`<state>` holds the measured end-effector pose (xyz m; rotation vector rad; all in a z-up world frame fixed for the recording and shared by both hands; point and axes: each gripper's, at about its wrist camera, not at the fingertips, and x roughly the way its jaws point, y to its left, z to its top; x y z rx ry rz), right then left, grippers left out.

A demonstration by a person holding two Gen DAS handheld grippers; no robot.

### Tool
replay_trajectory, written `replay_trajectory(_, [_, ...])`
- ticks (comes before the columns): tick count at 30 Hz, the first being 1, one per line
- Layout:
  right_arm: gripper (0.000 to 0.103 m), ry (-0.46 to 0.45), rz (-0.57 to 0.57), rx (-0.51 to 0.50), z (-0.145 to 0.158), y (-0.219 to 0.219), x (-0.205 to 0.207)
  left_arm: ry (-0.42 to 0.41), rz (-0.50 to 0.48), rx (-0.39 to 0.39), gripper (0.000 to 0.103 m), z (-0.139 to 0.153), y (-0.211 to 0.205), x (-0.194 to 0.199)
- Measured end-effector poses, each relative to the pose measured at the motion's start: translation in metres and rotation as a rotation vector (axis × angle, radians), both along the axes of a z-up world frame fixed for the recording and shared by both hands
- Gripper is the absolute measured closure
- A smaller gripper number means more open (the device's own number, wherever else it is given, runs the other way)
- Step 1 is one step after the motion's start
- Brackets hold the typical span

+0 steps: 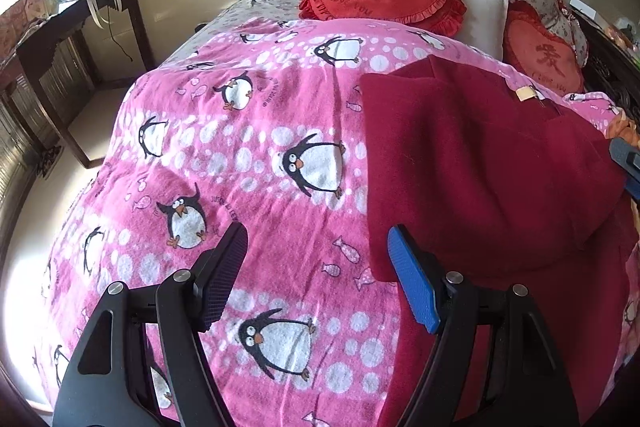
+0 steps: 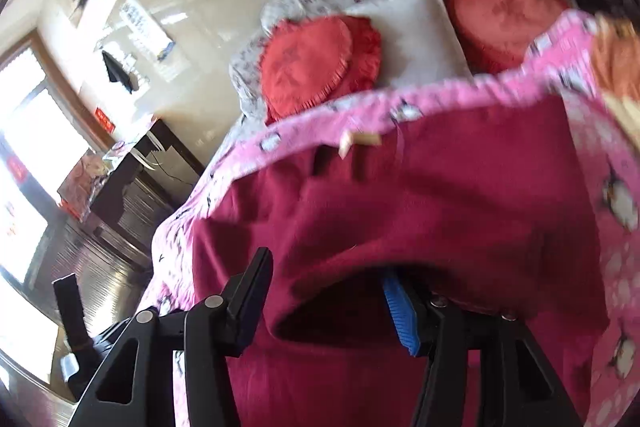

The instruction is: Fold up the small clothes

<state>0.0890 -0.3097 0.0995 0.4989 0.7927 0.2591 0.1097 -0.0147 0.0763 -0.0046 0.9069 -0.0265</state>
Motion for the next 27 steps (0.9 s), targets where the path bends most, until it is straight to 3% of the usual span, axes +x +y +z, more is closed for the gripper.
replay_trajectory(3, [0.042,-0.083,0.135,-0.099,0.021,0.041,0.013,-0.009,0.024,-0.01,0.03,0.005,0.013,0.002])
replay_trajectory(6, [0.041,-0.089,0.344,-0.104,0.025,0.085,0.021,-0.015,0.04,-0.028,0.03,0.008,0.022,0.005])
replay_trajectory(11, [0.041,-0.05,0.412,-0.122,0.013,0.095,0.007,-0.024,0.011,-0.078,0.03,0.01,0.022,0.006])
replay_trajectory(15, [0.041,-0.023,0.338,-0.16,0.009,0.061,-0.013,-0.021,-0.011,-0.129,0.03,0.008,0.016,0.01])
replay_trajectory(18, [0.041,-0.019,0.254,-0.201,0.009,0.027,-0.031,-0.013,-0.027,-0.118,0.03,0.002,0.006,0.019])
replay_trajectory(22, [0.041,0.004,0.077,-0.28,0.004,-0.026,-0.047,0.012,-0.053,-0.115,0.03,-0.01,-0.008,0.033])
replay_trajectory(25, [0.041,0.063,-0.053,-0.275,-0.008,-0.072,-0.045,0.0,-0.084,-0.14,0.031,-0.012,-0.017,0.038])
replay_trajectory(27, [0.041,0.092,-0.097,-0.263,-0.014,-0.094,-0.041,0.012,-0.094,-0.142,0.051,-0.012,-0.021,0.042])
